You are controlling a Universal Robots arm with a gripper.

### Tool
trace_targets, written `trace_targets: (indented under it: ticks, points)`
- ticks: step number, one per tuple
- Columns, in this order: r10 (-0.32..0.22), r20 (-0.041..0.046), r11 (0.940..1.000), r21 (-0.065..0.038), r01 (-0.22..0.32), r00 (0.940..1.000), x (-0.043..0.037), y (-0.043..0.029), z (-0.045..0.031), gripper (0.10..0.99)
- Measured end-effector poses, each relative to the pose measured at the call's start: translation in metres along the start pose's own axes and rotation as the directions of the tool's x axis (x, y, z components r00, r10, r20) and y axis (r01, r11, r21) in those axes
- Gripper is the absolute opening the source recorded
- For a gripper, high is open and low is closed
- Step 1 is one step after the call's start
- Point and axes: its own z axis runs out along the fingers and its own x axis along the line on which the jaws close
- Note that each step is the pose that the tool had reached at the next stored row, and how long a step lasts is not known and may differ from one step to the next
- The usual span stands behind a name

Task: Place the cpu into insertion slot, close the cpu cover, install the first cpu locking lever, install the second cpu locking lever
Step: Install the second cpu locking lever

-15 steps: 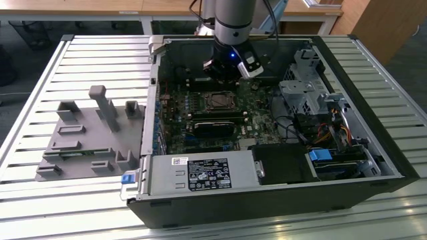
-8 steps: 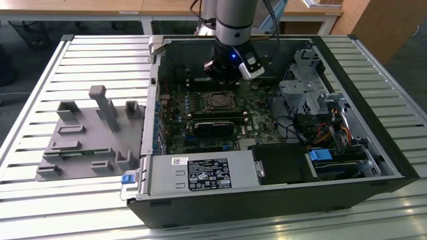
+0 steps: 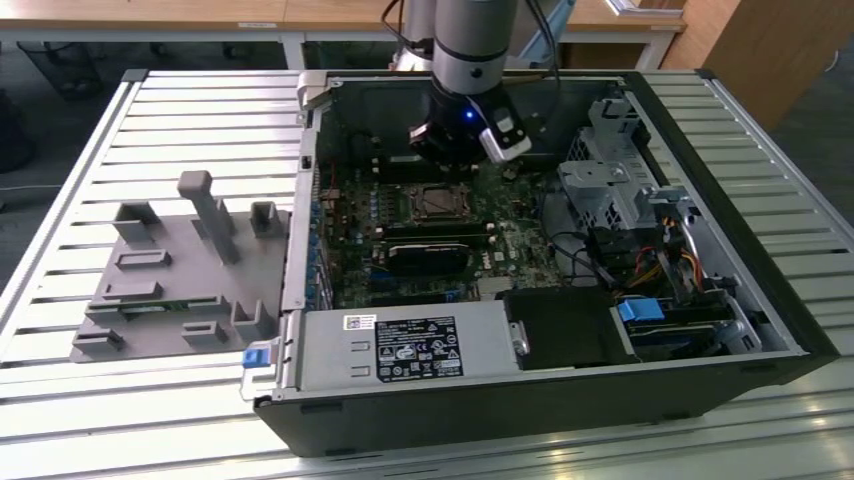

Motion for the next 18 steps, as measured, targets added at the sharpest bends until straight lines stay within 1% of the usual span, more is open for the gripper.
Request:
trace_targets:
  ticks: [11, 18]
  points:
    - [0.000, 0.0000, 1.0000, 0.000, 0.000, 1.0000, -0.0013, -0.0102, -0.0013, 0.106]
    - [0.000, -0.0001, 1.0000, 0.000, 0.000, 1.0000, -0.0014, -0.0211, -0.0027, 0.106]
